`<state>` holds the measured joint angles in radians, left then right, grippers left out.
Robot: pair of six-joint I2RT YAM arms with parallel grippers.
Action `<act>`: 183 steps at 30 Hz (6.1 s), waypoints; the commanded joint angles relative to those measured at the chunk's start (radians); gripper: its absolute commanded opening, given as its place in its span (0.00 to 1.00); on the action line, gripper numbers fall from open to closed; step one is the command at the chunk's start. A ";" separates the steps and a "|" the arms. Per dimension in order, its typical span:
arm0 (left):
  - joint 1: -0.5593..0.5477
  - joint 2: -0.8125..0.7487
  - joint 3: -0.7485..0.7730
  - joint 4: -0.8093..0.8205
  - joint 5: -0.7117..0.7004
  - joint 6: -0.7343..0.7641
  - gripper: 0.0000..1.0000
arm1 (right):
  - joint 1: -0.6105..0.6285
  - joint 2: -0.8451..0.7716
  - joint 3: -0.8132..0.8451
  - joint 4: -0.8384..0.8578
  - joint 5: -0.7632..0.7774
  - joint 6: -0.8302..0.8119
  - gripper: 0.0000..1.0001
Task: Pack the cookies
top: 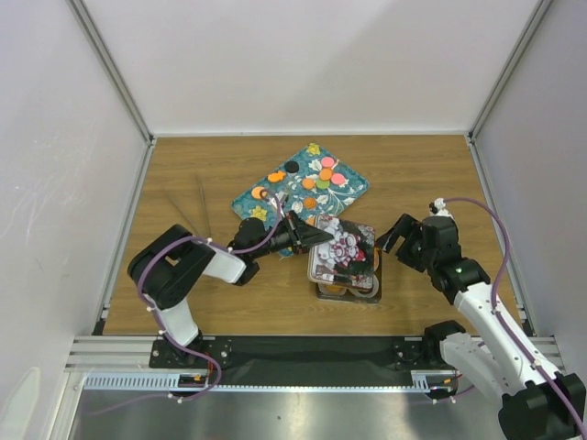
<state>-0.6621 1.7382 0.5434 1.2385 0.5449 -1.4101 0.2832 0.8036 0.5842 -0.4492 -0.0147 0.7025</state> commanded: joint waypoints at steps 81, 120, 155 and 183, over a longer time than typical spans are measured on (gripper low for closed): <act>0.029 -0.095 0.033 -0.358 0.021 0.247 0.45 | -0.036 0.069 -0.187 0.320 -0.157 -0.044 0.97; 0.025 -0.059 0.205 -0.832 -0.122 0.580 0.42 | -0.013 0.097 -0.176 0.342 -0.245 -0.078 0.96; -0.011 0.004 0.257 -0.939 -0.172 0.658 0.47 | 0.059 0.166 -0.156 0.340 -0.214 -0.109 0.95; -0.030 0.038 0.309 -1.041 -0.184 0.721 0.52 | 0.076 0.146 -0.141 0.351 -0.231 -0.109 0.98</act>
<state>-0.6704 1.7409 0.8474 0.3023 0.4110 -0.7662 0.3481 0.9737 0.3950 -0.1486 -0.2153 0.5976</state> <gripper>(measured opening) 0.526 0.972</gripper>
